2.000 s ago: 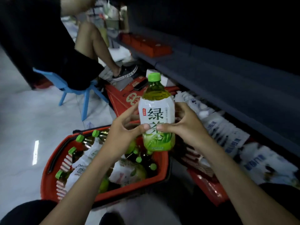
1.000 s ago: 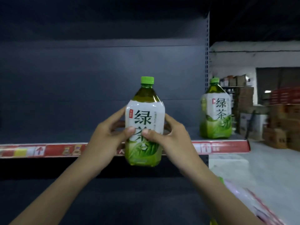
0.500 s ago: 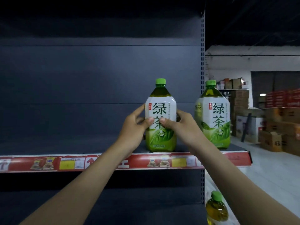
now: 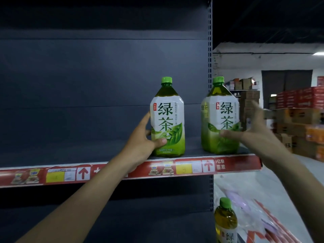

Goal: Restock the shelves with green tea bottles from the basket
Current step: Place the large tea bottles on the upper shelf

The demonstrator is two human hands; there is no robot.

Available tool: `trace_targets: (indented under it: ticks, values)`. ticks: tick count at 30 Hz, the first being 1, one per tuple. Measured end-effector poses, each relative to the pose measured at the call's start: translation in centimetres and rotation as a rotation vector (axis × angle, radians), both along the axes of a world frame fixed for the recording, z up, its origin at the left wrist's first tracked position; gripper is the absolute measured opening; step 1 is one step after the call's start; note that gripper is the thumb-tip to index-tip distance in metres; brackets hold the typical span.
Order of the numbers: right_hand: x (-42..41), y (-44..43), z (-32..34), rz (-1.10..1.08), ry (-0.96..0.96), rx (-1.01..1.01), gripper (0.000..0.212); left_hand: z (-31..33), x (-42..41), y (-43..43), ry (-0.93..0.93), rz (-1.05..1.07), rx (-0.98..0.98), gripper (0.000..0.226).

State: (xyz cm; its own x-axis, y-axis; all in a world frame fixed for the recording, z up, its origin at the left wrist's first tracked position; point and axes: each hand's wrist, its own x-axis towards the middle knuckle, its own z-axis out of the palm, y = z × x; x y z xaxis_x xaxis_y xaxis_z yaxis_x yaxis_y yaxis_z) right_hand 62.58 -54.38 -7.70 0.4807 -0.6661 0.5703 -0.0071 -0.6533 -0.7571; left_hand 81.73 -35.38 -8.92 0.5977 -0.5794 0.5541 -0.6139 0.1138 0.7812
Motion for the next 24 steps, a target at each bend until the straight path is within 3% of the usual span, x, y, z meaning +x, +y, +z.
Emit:
trace_targets:
  ticks: [3, 12, 18, 22, 24]
  values:
    - [1.0, -1.4, -1.1, 0.16, 0.11, 0.025, 0.117, -0.2, -0.5, -0.9, 0.012, 0.012, 0.0, 0.089]
    - [2.8, -0.8, -2.2, -0.016, 0.063, -0.145, 0.107, -0.6, -2.5, -4.4, -0.068, 0.139, 0.029, 0.087]
    - [2.6, -0.1, -2.3, -0.039, 0.091, -0.105, 0.106, -0.1, -4.0, -3.6, -0.1, 0.181, 0.111, 0.082]
    - [2.5, 3.9, -3.0, -0.166, -0.01, -0.282, 0.109, -0.7, -6.3, 0.4, -0.275, 0.293, 0.305, 0.07]
    - [2.7, 8.4, -4.2, -0.152, -0.071, -0.402, 0.095, -2.1, -7.0, 4.5, -0.406, 0.411, 0.413, 0.068]
